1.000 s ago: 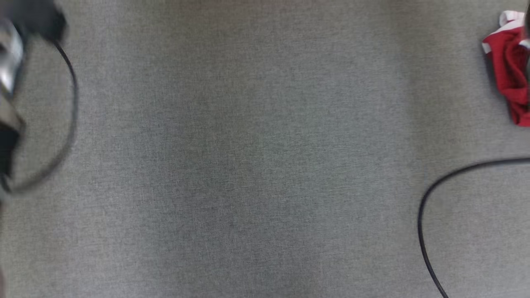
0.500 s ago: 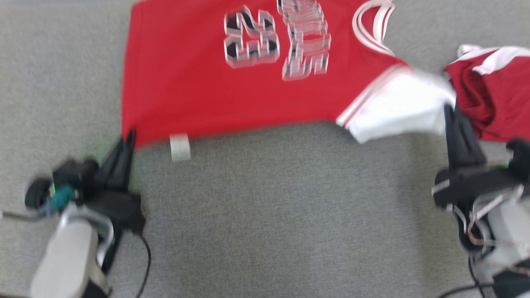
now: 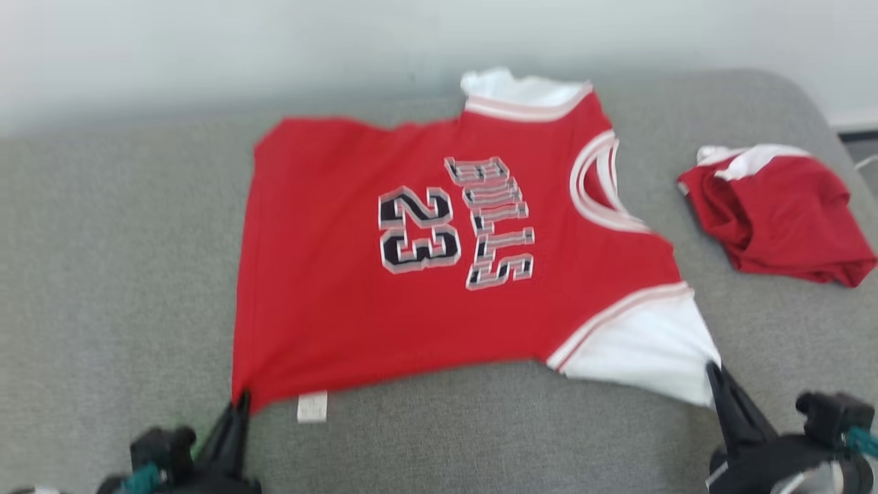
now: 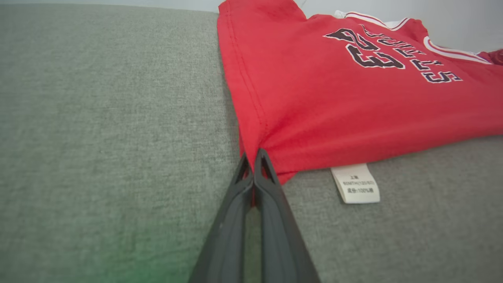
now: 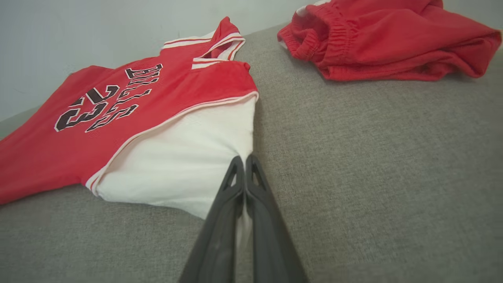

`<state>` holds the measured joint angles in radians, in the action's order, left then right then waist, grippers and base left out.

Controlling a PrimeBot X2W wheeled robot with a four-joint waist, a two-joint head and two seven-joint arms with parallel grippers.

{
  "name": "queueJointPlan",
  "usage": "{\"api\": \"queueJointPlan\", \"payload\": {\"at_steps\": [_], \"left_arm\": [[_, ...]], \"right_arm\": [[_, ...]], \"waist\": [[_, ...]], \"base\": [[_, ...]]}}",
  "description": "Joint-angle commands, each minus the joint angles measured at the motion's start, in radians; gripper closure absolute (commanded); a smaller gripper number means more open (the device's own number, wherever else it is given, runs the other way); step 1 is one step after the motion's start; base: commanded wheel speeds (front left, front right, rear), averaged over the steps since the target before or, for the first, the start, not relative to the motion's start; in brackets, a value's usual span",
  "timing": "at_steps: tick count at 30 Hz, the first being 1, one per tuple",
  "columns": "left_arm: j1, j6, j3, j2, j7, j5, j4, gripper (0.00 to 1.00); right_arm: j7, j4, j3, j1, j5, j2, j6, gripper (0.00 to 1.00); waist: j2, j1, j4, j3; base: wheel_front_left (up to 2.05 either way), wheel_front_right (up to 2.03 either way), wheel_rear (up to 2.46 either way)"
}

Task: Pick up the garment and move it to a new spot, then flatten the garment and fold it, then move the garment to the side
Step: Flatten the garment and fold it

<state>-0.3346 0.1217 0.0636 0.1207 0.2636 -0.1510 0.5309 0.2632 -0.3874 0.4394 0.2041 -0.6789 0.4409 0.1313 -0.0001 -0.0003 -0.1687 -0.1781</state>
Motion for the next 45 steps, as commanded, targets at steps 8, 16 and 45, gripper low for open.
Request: {"api": "queueJointPlan", "payload": {"at_steps": [8, 16, 45], "left_arm": [[0.146, 0.004, -0.066, -0.029, 0.001, 0.016, 0.01, 1.0], [0.233, 0.004, -0.126, -0.049, 0.001, 0.027, 0.012, 1.0], [0.251, 0.008, -0.05, -0.069, 0.001, -0.013, -0.208, 1.0]], "right_arm": [[0.001, 0.0, 0.075, -0.122, -0.068, 0.055, -0.001, 1.0], [0.001, 0.007, 0.154, -0.202, -0.137, 0.108, -0.001, 1.0], [0.001, 0.124, 0.113, -0.154, -0.142, 0.08, -0.001, 1.0]], "waist": [[0.0001, 0.0003, 0.018, 0.148], [0.0001, 0.0003, 0.024, 0.194], [0.0001, 0.0003, 0.068, 0.153]], "base": [[0.0, 0.0, 0.0], [0.0, 0.0, 0.0], [0.0, 0.0, 0.0]]}}
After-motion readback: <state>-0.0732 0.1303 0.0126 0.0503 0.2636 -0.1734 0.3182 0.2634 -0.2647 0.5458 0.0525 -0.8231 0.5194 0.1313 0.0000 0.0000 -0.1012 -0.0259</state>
